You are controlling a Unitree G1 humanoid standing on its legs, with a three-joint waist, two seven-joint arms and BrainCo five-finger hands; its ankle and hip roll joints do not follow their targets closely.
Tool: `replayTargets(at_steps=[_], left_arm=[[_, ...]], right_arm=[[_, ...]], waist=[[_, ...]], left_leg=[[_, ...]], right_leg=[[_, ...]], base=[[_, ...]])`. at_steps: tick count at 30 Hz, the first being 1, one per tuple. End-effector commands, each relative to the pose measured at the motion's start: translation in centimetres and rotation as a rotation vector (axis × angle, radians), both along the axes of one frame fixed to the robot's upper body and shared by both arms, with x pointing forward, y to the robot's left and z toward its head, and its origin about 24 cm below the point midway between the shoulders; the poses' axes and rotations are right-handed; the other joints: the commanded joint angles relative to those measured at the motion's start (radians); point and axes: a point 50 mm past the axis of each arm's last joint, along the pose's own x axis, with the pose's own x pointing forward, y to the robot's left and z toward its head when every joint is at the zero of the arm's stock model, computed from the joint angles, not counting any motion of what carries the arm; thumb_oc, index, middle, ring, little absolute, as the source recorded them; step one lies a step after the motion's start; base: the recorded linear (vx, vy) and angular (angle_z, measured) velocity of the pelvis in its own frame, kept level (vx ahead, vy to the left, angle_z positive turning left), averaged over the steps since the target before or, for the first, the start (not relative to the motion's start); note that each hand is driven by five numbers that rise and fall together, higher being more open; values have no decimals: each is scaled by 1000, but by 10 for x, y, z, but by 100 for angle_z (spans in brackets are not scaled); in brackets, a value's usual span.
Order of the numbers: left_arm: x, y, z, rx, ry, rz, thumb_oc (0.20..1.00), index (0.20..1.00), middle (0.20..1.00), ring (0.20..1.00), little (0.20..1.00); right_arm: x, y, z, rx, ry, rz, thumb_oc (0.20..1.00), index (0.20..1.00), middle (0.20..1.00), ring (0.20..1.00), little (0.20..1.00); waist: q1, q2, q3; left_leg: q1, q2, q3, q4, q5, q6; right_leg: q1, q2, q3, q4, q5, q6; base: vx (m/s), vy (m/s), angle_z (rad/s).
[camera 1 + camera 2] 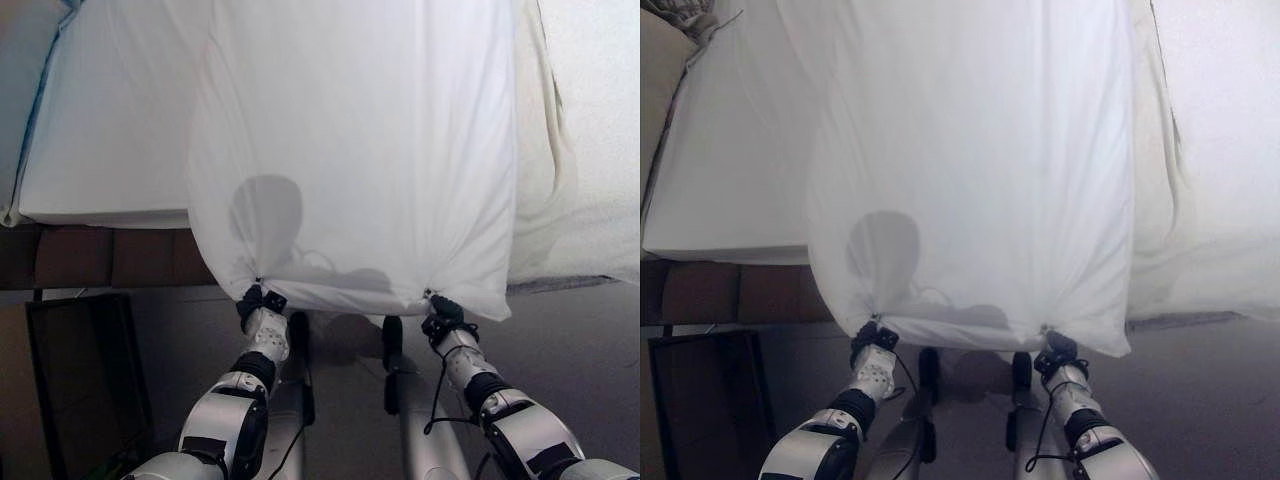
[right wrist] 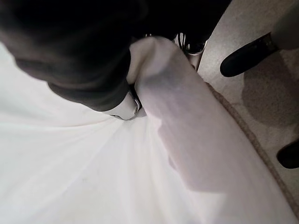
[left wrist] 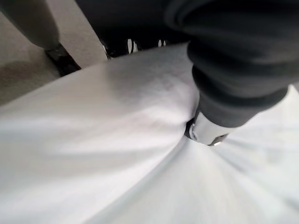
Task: Make the bed
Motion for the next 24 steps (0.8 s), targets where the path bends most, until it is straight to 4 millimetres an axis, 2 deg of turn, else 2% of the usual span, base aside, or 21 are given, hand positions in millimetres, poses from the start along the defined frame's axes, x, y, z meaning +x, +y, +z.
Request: replayTargets(at_steps=[1, 2, 3, 4, 5, 11, 16, 18, 19, 21, 22, 24], left_arm=[[-68, 48, -62, -3, 436, 216, 200, 200, 200, 200, 200], [-69, 49, -63, -7, 446, 222, 200, 200, 200, 200, 200], [-68, 47, -62, 2, 448, 207, 520, 520, 520, 520, 520], [-68, 46, -62, -7, 444, 207, 1000, 1000, 1000, 1000, 1000], [-68, 46, -63, -8, 434, 203, 1000, 1000, 1000, 1000, 1000], [-75, 41, -70, 5, 442, 135, 1000, 1000, 1000, 1000, 1000], [-89, 37, -82, 94, 509, -3, 1000, 1000, 1000, 1000, 1000], [-94, 32, -86, 163, 536, -118, 1000, 1000, 1000, 1000, 1000], [-94, 32, -86, 181, 538, -126, 1000, 1000, 1000, 1000, 1000], [-88, 25, -83, 309, 499, -270, 1000, 1000, 1000, 1000, 1000], [-85, 22, -80, 317, 472, -257, 1000, 1000, 1000, 1000, 1000], [-72, 17, -66, 465, 361, -359, 1000, 1000, 1000, 1000, 1000]], right_arm=[[-73, -13, -66, -67, 386, -37, 200, 200, 200, 200, 200], [-75, -11, -68, -71, 400, -25, 200, 200, 200, 200, 200], [-76, -10, -68, -79, 410, -16, 266, 266, 266, 266, 266], [-77, -8, -70, -79, 423, 1, 774, 774, 774, 774, 774], [-80, -7, -72, -76, 434, 15, 1000, 1000, 1000, 1000, 1000], [-86, -3, -76, -74, 448, 84, 1000, 1000, 1000, 1000, 1000], [-92, 1, -81, -144, 479, 217, 1000, 1000, 1000, 1000, 1000], [-93, -1, -81, -147, 475, 229, 1000, 1000, 1000, 1000, 1000], [-94, -2, -81, -150, 477, 230, 1000, 1000, 1000, 1000, 1000], [-92, -3, -80, -164, 455, 244, 1000, 1000, 1000, 1000, 1000], [-92, -5, -79, -173, 443, 251, 1000, 1000, 1000, 1000, 1000], [-87, -6, -74, -198, 397, 275, 1000, 1000, 1000, 1000, 1000]], waist=[[-7, -45, -2], [-9, -45, -2], [-10, -45, -4], [-10, -45, -6], [-9, -45, -10], [-8, -46, -21], [-7, -47, -31], [-5, -45, -33], [-5, -44, -32], [-2, -41, -28], [0, -36, -25], [3, -27, -20]], left_leg=[[-19, -22, 34, -2, -9, -23], [-15, -22, 35, -6, -8, -24], [-9, -21, 36, -11, -9, -24], [-4, -21, 36, -13, -7, -25], [1, -22, 36, -17, -7, -26], [24, -21, 32, -4, -20, -22], [45, -17, 25, 0, -28, -19], [51, -17, 20, 1, -29, -17], [54, -17, 17, 2, -32, -17], [51, -19, 11, 11, -32, -16], [50, -19, 6, 11, -32, -15], [47, -19, -2, 14, -30, -15]], right_leg=[[32, -56, 8, -107, 78, 78], [36, -57, 7, -110, 80, 79], [41, -59, 7, -114, 82, 80], [47, -60, 5, -119, 84, 81], [53, -60, 2, -125, 85, 82], [80, -61, -2, -115, 74, 81], [109, -61, -14, -115, 66, 82], [118, -63, -19, -118, 66, 82], [121, -62, -21, -117, 65, 82], [124, -62, -25, -115, 64, 82], [126, -63, -29, -114, 62, 82], [130, -64, -39, -115, 59, 83]], base=[[28, -3, 3], [31, -1, 1], [31, -2, 1], [40, -4, 1], [45, -4, 1], [36, -5, 3], [38, -12, 6], [33, -12, 6], [0, 0, 0], [14, -15, 5], [12, -19, 8], [7, -23, 9]])
